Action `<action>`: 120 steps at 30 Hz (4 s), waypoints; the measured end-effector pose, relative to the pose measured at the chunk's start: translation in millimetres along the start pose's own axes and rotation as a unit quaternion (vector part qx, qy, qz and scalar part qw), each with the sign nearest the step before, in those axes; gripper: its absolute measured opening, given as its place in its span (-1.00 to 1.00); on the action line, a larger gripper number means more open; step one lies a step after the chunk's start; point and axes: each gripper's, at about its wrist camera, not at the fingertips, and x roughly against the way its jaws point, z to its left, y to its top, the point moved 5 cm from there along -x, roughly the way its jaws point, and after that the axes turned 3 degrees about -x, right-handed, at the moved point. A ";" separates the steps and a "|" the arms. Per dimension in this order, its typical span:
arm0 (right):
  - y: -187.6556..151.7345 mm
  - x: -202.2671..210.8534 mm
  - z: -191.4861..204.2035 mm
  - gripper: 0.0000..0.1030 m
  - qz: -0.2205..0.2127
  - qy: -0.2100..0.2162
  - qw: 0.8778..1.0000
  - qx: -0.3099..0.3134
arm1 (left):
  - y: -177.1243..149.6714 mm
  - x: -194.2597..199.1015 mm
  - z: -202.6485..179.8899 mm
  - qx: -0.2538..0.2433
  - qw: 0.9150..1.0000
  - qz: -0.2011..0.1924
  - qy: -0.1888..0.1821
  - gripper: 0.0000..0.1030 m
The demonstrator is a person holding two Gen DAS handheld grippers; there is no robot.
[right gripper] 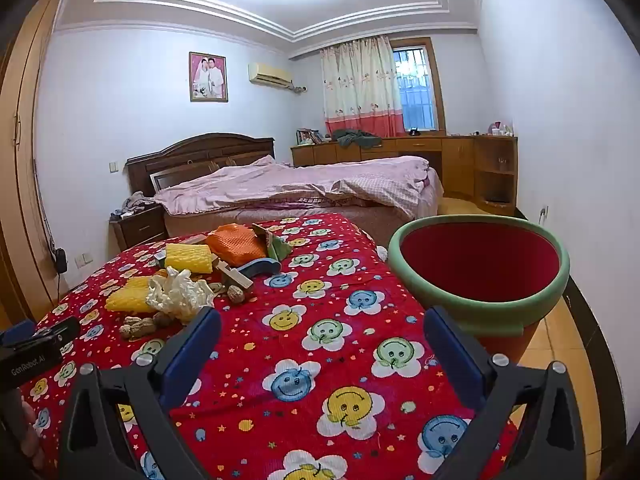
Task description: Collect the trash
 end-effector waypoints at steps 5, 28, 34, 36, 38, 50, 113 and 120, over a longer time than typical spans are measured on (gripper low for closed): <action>-0.2 -0.1 0.4 1.00 -0.001 -0.002 1.000 0.002 | -0.7 2.2 0.1 0.003 1.000 -0.002 -0.002 0.94; -0.1 -0.2 0.9 1.00 0.000 0.000 1.000 0.001 | -0.3 -0.2 0.1 0.001 1.000 0.004 -0.001 0.94; 0.0 0.1 0.8 1.00 0.000 0.000 1.000 0.001 | -0.3 -0.2 0.1 0.001 1.000 0.004 -0.001 0.94; 0.0 0.1 0.8 1.00 0.000 0.000 1.000 0.001 | -0.4 -0.2 0.1 0.001 1.000 0.004 -0.001 0.94; 0.0 0.2 0.7 1.00 0.000 0.000 1.000 0.001 | -0.3 -0.2 0.1 0.002 1.000 0.004 -0.001 0.94; 0.2 0.4 0.9 1.00 0.000 0.000 1.000 0.002 | -0.4 -0.2 0.1 0.002 1.000 0.005 -0.001 0.94; 0.9 -11.2 3.0 1.00 0.048 0.012 0.999 0.003 | 7.5 -13.6 2.0 -0.003 0.998 0.052 -0.034 0.94; 16.6 -17.9 5.0 1.00 0.073 0.020 0.997 0.000 | 37.5 -31.0 0.7 -0.012 0.996 0.070 -0.044 0.94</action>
